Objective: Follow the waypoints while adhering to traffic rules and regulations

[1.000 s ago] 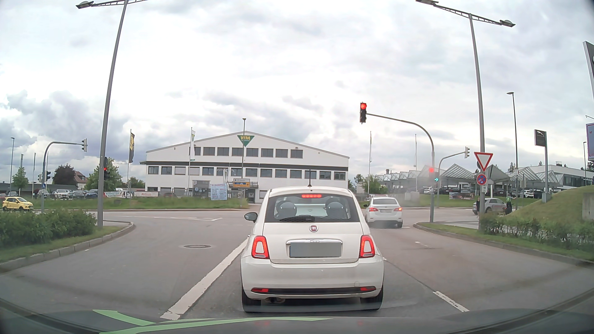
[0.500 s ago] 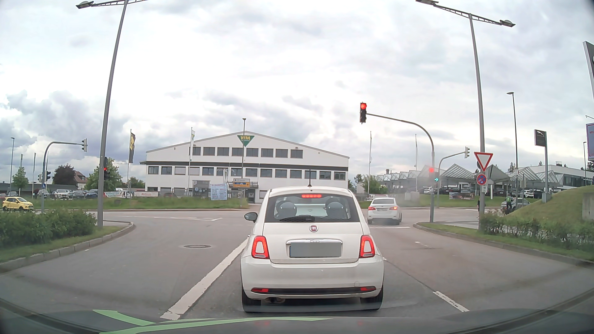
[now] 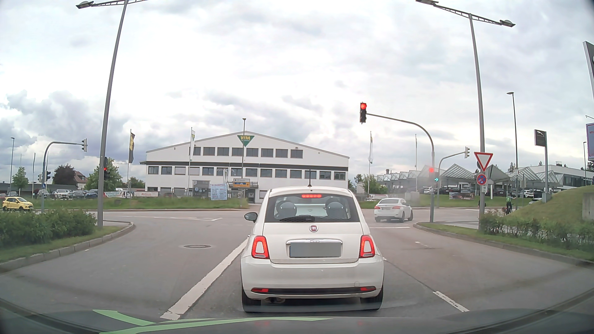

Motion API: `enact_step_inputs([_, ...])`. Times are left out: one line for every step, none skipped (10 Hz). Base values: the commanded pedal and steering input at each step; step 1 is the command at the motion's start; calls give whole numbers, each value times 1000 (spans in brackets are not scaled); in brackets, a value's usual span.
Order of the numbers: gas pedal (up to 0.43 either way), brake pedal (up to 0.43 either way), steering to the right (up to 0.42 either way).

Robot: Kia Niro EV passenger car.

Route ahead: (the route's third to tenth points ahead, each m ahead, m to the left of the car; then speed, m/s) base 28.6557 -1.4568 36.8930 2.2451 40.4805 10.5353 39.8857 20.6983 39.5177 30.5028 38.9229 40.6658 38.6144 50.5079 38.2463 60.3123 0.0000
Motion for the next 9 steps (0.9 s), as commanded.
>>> enact_step_inputs([0, 348, -1])
enact_step_inputs([0, 341, -1])
enact_step_inputs([0, 341, -1])
enact_step_inputs([0, 341, -1])
enact_step_inputs([0, 348, -1])
enact_step_inputs([0, 348, -1])
enact_step_inputs([0, 341, -1])
enact_step_inputs([0, 348, -1])
enact_step_inputs([0, 348, -1])
